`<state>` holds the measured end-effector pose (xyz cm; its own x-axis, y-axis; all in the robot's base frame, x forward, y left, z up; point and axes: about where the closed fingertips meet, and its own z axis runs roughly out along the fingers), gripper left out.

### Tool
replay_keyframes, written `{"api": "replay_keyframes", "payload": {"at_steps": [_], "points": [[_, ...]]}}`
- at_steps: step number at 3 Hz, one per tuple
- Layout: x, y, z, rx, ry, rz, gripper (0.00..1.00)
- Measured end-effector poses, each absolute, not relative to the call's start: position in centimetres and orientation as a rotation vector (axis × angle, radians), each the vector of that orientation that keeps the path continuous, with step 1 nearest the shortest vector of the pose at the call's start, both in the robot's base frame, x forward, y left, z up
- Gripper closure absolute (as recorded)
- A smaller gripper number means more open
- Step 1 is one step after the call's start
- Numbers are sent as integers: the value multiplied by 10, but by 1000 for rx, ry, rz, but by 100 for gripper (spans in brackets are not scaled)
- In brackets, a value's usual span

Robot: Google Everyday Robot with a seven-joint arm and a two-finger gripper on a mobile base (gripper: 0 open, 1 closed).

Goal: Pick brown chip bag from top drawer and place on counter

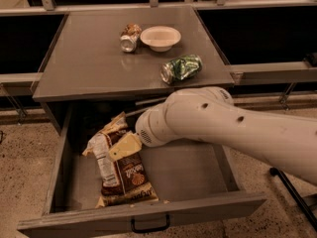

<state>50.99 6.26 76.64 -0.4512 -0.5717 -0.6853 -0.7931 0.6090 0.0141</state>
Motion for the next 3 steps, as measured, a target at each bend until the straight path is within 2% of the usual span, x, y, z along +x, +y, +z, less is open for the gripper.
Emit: {"api": "replay_keyframes", "payload": {"at_steps": [1, 2, 3], "points": [[513, 65, 741, -986, 2239, 447, 0], [515, 85, 723, -887, 2277, 593, 0], [513, 111, 708, -942, 2272, 686, 0]]}}
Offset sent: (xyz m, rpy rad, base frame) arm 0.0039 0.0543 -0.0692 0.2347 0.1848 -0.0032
